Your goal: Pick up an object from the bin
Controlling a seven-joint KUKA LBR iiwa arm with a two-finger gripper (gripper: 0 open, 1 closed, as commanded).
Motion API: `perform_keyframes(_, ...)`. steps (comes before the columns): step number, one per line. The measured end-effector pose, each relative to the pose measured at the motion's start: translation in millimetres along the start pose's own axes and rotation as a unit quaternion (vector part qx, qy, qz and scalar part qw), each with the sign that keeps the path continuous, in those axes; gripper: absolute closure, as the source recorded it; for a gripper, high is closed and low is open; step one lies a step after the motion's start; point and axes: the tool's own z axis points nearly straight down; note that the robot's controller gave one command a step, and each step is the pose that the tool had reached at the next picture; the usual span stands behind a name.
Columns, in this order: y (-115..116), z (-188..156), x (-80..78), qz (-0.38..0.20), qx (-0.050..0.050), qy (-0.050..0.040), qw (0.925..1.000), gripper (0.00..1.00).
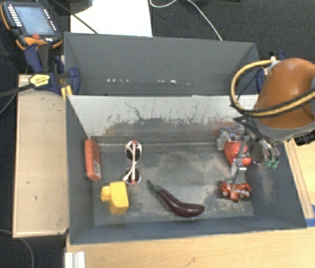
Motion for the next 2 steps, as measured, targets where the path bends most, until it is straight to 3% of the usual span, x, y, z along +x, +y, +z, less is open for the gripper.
perform_keyframes(1,0.3,-4.7,-1.4,-0.002,0.0,-0.0039,1.0,0.0)
perform_keyframes(2,-68.9,94.8,46.9,-0.019,0.0,0.0009,0.9998,0.0)
